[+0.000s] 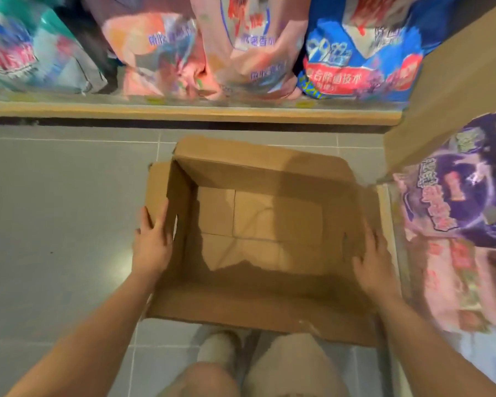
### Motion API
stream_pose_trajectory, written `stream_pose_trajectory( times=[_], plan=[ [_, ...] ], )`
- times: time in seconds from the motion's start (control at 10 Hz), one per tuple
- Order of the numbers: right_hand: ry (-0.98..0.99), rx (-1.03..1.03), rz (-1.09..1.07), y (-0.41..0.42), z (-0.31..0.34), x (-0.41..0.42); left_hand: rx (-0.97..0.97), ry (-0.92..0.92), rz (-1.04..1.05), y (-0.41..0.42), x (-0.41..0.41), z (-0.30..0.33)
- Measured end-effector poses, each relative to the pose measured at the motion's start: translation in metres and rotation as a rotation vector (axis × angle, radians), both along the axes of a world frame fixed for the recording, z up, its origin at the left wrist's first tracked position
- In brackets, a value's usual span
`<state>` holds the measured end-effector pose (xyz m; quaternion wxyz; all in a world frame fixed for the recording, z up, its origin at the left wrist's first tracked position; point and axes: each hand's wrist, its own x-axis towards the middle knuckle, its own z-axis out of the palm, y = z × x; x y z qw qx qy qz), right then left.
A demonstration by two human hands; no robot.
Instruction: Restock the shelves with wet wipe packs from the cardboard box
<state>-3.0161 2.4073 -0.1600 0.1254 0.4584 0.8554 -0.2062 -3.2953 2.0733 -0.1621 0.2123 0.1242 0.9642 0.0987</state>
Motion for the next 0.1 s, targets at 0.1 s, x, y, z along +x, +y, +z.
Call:
stream_pose_trajectory(
  times=[0.1],
  plan=[
    [-0.01,-0.016,0.005,-0.001,0.0037,0.0032,-0.093,0.091,-0.045,0.0077,0.0015,0.011]
  ],
)
